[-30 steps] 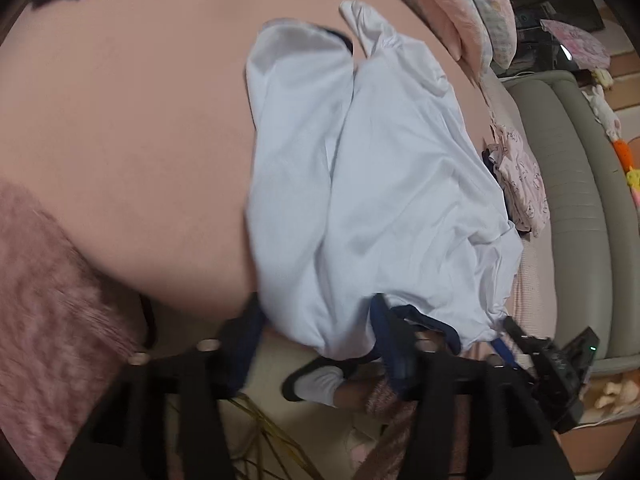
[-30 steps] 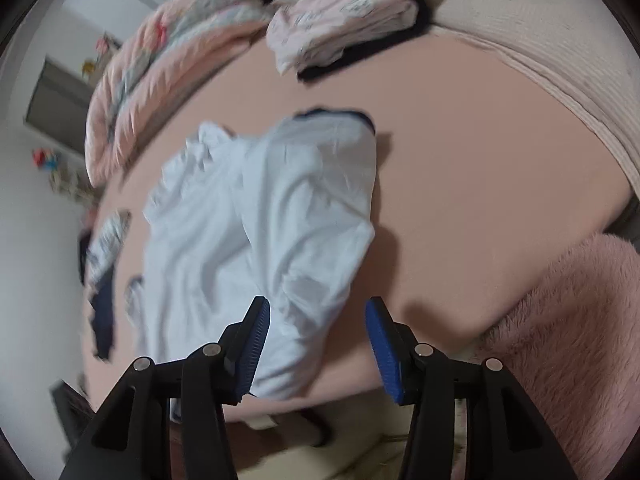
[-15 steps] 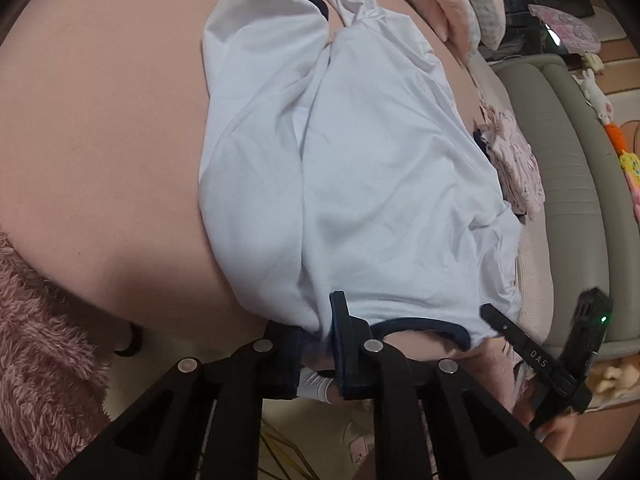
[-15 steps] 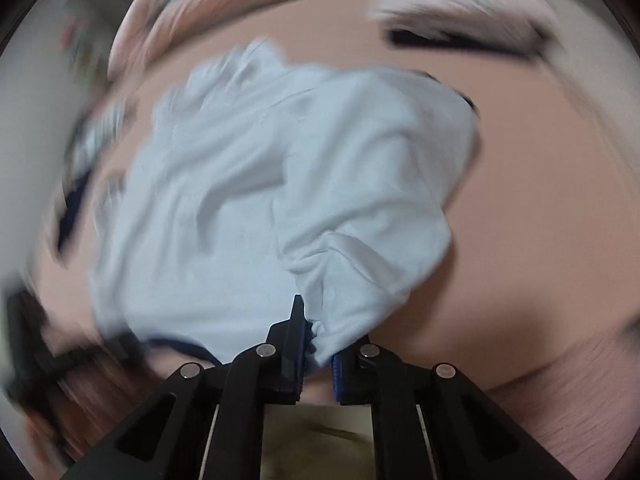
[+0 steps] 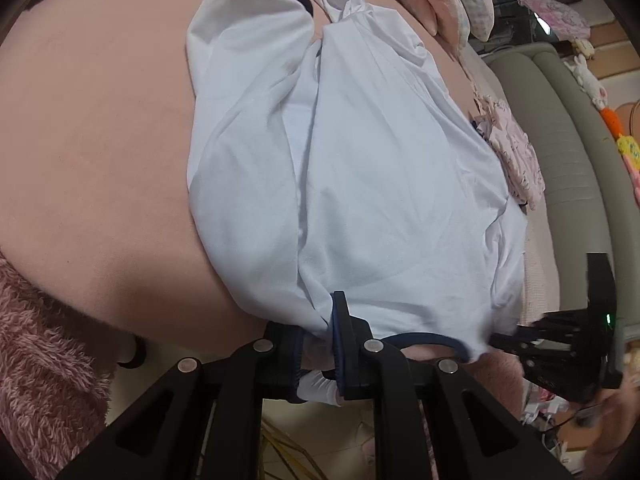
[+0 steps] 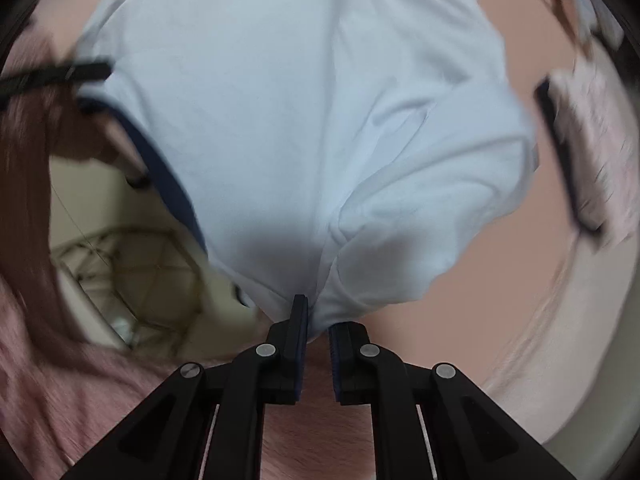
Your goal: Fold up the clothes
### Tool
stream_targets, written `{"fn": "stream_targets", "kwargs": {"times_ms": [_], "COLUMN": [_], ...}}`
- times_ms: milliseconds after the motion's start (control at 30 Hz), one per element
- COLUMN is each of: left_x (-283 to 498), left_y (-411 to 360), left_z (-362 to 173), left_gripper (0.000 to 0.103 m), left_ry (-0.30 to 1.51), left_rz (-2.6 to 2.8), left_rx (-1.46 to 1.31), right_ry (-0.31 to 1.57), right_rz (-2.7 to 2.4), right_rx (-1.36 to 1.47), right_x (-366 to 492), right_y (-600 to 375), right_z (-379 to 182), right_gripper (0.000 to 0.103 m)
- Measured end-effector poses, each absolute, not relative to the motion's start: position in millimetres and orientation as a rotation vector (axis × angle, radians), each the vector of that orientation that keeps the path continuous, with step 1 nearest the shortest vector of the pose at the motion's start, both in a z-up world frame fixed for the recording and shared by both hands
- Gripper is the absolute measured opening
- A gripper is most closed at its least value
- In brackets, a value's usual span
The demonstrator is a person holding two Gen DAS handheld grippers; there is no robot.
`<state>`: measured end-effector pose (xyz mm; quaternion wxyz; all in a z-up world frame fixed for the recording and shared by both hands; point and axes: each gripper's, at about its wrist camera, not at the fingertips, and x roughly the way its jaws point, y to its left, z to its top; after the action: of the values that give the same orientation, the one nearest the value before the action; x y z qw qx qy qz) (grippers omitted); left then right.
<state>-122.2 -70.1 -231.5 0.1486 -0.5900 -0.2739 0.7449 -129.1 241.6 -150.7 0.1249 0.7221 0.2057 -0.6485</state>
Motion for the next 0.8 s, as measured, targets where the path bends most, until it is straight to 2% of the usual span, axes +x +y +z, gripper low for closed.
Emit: {"fn": "stream_targets", "kwargs": {"times_ms": [133,233,300,333,400,433,467,767,800], "left_x": [-122,-122,-124,-124,-122,-121,-121,-117,-118], "left_y": [-88,-87,-78,-70,-60,-57,-54,-59,-58], "left_z": [-240,-242,-238,-235,-230,-230,-229,-231,-231], "left_gripper": [0.012,0.021,0.044,0.050,0.054,0.054,0.054,0.053,0.042], "left_ry": [-0.939,-0.971,-0.964,-0.959,-0.908,-0.877,-0.851,-0.865,-0.861], "left_rz": [2.070,2.041,2.033,2.034,2.066,2.083,2.099,2.149,2.157], "left_rx": [-1.683,-1.669,-1.636,-1.617,-1.604,-1.600,-1.595,-1.555,-1.557], "right_ry": [-0.091,-0.467,-0.709,-0.830,-1.071,-1.190,-1.231,-0.760,-0.716], "right_rz": [-2.236,-2.337,-2.379,-2.394,-2.412,-2.414,-2.408,-2.621,-2.611], "right_rx": [1.973,1.868,1.784,1.736,1.630,1.572,1.545,1.579,1.576], "right_x": [-137,-122,-112,-106,-95,-90,-88,-91,-86], "right_y": [277,297,310,316,329,335,337,306,304], "right_z": [-150,-156,-160,-162,-166,-168,-168,-175,-174], "right_gripper": [0.009,0.016,0.017,0.019,0.032,0.048,0.059,0.061,0.059]}}
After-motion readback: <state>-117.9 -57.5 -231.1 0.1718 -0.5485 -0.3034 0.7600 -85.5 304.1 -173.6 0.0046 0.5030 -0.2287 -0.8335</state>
